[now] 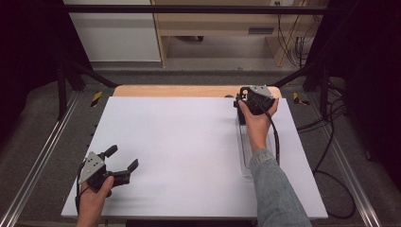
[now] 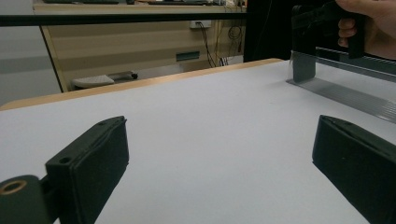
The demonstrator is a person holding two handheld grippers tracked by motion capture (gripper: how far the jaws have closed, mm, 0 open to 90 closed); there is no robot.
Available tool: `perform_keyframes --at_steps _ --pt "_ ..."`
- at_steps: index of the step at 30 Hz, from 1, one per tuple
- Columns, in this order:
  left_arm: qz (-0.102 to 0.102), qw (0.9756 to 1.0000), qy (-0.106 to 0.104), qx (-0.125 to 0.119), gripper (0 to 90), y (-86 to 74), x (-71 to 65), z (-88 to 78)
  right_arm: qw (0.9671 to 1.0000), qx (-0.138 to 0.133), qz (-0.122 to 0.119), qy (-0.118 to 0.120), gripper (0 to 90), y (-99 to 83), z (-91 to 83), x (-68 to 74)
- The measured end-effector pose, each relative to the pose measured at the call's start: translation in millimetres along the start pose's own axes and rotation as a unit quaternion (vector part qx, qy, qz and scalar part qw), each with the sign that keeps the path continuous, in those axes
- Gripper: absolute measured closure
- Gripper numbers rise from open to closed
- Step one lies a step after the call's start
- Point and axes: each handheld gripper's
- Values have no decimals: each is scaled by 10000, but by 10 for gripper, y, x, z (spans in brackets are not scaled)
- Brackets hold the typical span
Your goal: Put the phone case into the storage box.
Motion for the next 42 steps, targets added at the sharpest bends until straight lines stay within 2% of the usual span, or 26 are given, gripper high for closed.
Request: perform_keyframes --at_steps 6,10,20,33,38,42 --pt "9 10000 -2 9 38 0 -1 6 10000 13 20 12 37 5 -45 -27" --pt "18 10000 -2 4 36 4 -7 4 9999 -37 127 44 37 18 -99 -65" --pt "35 10000 4 4 35 6 -12 2 9998 -92 72 136 39 64 -203 -93" --pt "65 10000 3 18 33 8 -17 3 9997 -139 10 202 46 86 -239 -81" --pt "72 10000 0 22 32 8 -17 3 9994 -144 152 263 46 100 -255 -78" --pt "76 10000 -5 27 32 7 -19 5 9993 -162 175 278 46 114 -271 -68"
Point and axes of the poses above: each handheld gripper's, and its own axes: z roughly forward along the jaws, y roughly out of its top, x roughly to its left, and after that the axes turned 9 degrees about z, right-handed
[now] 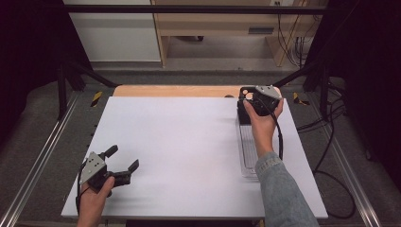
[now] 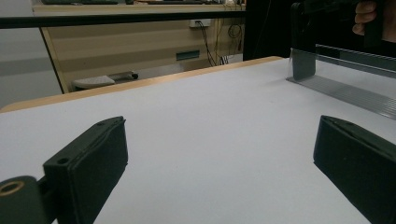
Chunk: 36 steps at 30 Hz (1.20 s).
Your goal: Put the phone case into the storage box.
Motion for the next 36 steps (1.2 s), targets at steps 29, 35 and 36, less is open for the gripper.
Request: perform_keyframes --at_steps 29,35,36 --pt "10 10000 2 6 32 1 -1 -3 9999 -78 2 132 52 51 -73 2" --pt "6 10000 -2 2 31 1 -1 -2 9998 -72 -35 161 52 65 -100 -10" --pt "7 10000 -4 1 31 1 -1 -2 9998 -68 -30 169 52 70 -107 -12"
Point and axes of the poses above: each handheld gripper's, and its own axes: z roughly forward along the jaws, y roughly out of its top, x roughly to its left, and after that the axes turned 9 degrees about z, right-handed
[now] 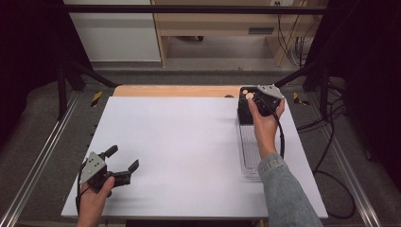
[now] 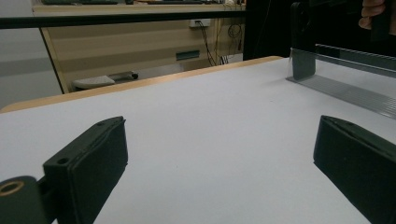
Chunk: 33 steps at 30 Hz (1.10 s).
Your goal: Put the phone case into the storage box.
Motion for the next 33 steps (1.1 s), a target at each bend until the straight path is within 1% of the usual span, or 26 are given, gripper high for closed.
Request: perform_keyframes --at_steps 8,10,13,17,20,24,27,30,33 --pt "-9 10000 15 -6 31 0 4 -8 10000 -64 0 59 62 44 -63 -11" --pt "-20 10000 13 -8 31 1 5 -4 10000 -59 4 70 62 56 -82 -18" --pt "-20 10000 -4 3 31 1 0 14 9999 -62 72 88 59 70 -109 -29" --pt "-20 10000 -7 14 31 -6 2 12 9999 -48 51 137 56 91 -149 -30" --pt "-79 10000 4 12 31 -15 10 13 9997 -40 117 186 56 112 -179 -34" --pt "-72 10000 -11 6 31 -15 7 12 9995 -29 214 218 55 141 -213 -49" --pt "-80 10000 5 -4 30 -13 17 7 9995 -32 187 248 55 157 -218 -65" --pt "-95 9999 21 -32 30 -3 20 8 9993 -47 213 295 56 157 -221 -81" --pt "-31 10000 -12 -19 30 4 -2 1 9994 -53 109 339 56 159 -247 -81"
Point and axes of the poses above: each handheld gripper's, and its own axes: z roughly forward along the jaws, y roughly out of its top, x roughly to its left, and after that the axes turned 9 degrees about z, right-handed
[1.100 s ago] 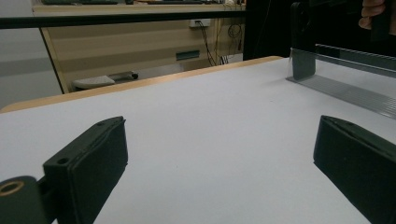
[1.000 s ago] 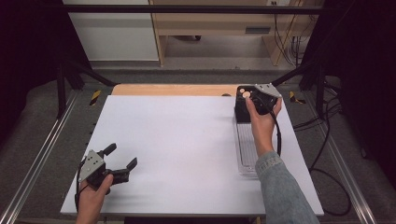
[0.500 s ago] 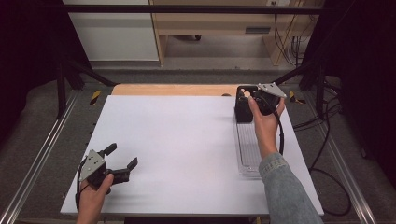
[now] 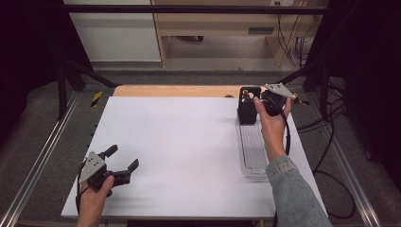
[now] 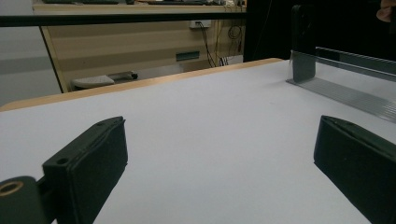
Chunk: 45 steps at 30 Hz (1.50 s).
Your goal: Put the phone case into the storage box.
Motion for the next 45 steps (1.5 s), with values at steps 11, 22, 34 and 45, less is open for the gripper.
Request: perform_keyframes --at_steps 11,22,34,45 --pt "-16 10000 -13 5 29 -5 -5 -4 9997 -44 -68 248 57 63 -149 77" --pt "-33 10000 -16 16 28 -9 -5 -3 9989 -120 -228 385 58 121 -251 79" --pt "-18 10000 -25 8 28 -3 -3 -7 9983 -192 -238 500 52 183 -398 82" --pt "-71 10000 26 7 27 -9 28 -32 9974 -428 13 579 43 267 -514 66"
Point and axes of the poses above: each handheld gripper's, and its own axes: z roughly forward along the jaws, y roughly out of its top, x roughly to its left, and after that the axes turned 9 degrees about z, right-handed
